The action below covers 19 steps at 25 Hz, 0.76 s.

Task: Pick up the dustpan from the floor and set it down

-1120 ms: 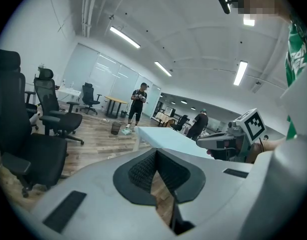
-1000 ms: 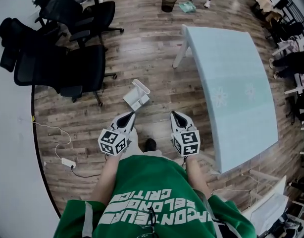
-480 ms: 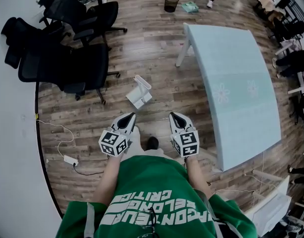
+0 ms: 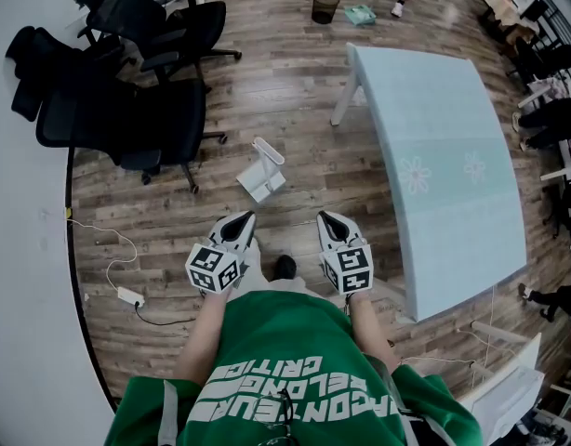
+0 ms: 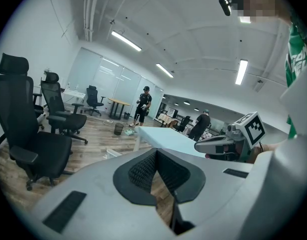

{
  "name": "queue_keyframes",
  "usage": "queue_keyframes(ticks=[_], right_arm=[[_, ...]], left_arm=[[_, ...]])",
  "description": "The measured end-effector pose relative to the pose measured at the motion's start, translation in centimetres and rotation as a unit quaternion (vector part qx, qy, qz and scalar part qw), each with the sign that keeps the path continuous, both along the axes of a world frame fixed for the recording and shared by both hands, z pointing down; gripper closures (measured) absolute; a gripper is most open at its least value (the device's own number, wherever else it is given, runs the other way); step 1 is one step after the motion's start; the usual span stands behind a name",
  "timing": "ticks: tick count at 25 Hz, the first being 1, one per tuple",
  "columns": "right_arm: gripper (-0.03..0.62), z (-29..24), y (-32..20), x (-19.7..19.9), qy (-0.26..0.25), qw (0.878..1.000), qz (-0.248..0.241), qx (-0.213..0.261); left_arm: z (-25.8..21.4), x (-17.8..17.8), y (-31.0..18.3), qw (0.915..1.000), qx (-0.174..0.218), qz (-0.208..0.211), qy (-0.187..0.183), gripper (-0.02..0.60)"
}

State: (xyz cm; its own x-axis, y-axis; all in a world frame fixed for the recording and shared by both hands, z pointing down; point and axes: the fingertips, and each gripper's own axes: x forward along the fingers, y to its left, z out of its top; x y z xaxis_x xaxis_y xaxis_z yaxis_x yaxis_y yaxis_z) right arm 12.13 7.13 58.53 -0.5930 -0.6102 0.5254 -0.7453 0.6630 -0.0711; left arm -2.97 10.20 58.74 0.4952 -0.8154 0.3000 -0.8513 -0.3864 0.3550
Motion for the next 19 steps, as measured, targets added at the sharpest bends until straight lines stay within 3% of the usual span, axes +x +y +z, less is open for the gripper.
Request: queue_keyframes(ticks=[19], right_arm=[[0.586, 0.46, 0.80, 0.55, 0.000, 1.000, -0.008, -0.001]], left_arm=[[0.09, 0.33, 0.82, 0.9997, -0.011, -0.009, 0.022, 0.580]])
